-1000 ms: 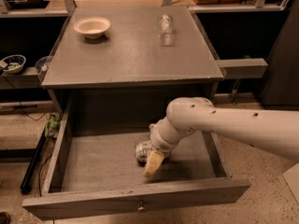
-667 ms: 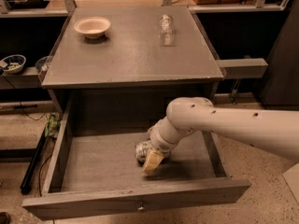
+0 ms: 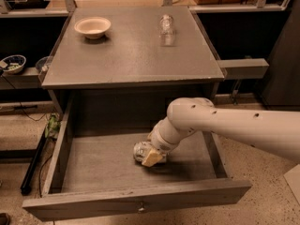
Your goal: Pick 7up can from top drawer and place on counter
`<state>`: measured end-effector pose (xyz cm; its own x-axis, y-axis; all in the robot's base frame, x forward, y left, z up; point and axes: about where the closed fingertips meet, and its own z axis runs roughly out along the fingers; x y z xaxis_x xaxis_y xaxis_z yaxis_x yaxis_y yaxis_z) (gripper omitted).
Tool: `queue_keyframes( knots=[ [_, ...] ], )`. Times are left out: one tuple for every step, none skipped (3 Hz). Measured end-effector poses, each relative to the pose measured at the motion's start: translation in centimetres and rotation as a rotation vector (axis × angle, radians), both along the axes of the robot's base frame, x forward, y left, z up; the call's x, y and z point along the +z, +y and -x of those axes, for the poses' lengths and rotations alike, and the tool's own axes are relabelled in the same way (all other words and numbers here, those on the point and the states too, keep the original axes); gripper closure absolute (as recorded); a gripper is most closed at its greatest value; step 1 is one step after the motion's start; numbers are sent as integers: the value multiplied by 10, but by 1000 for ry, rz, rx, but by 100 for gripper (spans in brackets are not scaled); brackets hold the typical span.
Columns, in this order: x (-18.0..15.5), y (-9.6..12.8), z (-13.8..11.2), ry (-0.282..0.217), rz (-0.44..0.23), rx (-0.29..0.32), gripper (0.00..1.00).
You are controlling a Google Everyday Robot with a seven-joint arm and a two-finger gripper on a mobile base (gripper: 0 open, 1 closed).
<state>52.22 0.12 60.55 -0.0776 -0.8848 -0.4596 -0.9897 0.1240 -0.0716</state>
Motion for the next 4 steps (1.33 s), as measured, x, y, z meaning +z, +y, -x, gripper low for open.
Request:
queue_keyframes(
  knots=[
    [0,0,0,0,0,0,97],
    [-1,0,0,8,-1,0,100],
    [-2,-1,-2,32,-3,-3,100],
    [24,-11,-9,36,1,-21,100]
  ],
)
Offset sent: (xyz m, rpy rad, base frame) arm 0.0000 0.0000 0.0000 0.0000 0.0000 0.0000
